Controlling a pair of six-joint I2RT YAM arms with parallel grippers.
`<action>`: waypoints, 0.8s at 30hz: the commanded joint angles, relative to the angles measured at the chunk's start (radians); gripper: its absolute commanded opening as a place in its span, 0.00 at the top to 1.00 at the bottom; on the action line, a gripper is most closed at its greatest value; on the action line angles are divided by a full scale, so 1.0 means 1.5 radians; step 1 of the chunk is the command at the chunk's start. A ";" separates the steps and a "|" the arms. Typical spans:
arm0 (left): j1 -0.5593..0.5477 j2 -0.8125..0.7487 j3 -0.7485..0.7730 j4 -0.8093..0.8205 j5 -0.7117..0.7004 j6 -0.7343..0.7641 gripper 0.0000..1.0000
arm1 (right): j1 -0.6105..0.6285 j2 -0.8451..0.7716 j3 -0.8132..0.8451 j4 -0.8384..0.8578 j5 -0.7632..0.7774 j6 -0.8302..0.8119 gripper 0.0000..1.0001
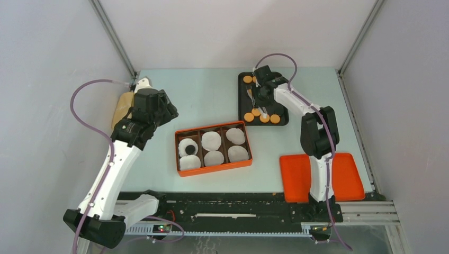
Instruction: Pack the cookies
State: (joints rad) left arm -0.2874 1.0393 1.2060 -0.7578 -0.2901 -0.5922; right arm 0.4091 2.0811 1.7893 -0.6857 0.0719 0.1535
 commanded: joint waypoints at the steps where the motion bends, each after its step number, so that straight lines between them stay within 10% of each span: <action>1: 0.006 -0.019 -0.019 -0.003 -0.014 0.011 0.39 | -0.010 0.002 0.013 -0.011 0.041 -0.020 0.50; 24: 0.012 -0.034 -0.025 -0.005 0.010 0.001 0.39 | 0.009 -0.109 -0.003 -0.050 -0.048 0.002 0.72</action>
State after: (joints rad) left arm -0.2787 1.0134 1.1900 -0.7738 -0.2832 -0.5938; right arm 0.4068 2.0544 1.7527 -0.7509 0.0128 0.1413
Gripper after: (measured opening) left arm 0.611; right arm 0.475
